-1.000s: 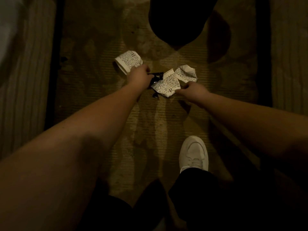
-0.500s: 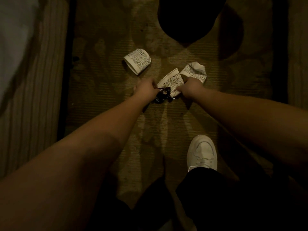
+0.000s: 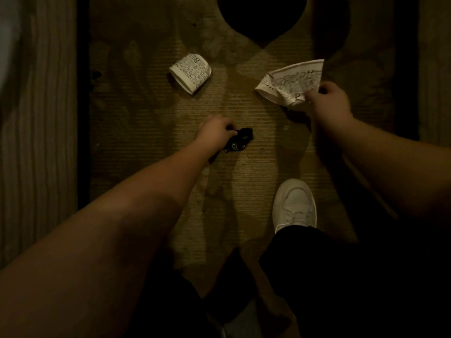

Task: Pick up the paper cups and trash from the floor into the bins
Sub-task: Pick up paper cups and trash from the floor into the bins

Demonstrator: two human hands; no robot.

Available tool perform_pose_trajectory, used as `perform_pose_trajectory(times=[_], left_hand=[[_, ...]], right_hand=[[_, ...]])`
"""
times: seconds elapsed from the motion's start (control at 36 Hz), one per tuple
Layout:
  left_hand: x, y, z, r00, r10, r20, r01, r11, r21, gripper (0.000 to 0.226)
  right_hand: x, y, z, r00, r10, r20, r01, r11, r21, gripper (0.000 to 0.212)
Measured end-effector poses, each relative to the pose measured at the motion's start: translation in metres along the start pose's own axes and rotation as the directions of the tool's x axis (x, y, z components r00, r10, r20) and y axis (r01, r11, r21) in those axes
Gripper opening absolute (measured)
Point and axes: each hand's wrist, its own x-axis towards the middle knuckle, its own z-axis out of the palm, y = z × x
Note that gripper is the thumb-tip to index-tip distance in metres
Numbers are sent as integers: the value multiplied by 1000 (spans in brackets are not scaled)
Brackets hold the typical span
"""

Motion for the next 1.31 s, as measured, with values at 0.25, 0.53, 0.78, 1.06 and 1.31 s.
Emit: perform_pose_trajectory(times=[0.25, 0.53, 0.78, 1.06, 1.31], left_hand=[[-1, 15, 22, 995, 27, -96, -25, 999, 23, 13], [1, 22, 35, 983, -40, -181, 22, 995, -101, 14], [11, 31, 44, 974, -172, -144, 142, 971, -194, 20], [8, 32, 32, 980, -167, -107, 140, 966, -219, 6], [-5, 17, -25, 931, -353, -99, 232, 776, -586, 7]], right_hand=[[-5, 14, -11, 1000, 14, -15, -15, 999, -38, 33], [-7, 20, -11, 999, 10, 31, -8, 997, -78, 23], [-3, 17, -10, 1000, -5, 25, 7, 996, -88, 28], [8, -1, -9, 997, 50, 65, -51, 999, 14, 28], [42, -37, 15, 971, 131, 202, -96, 980, -173, 37]])
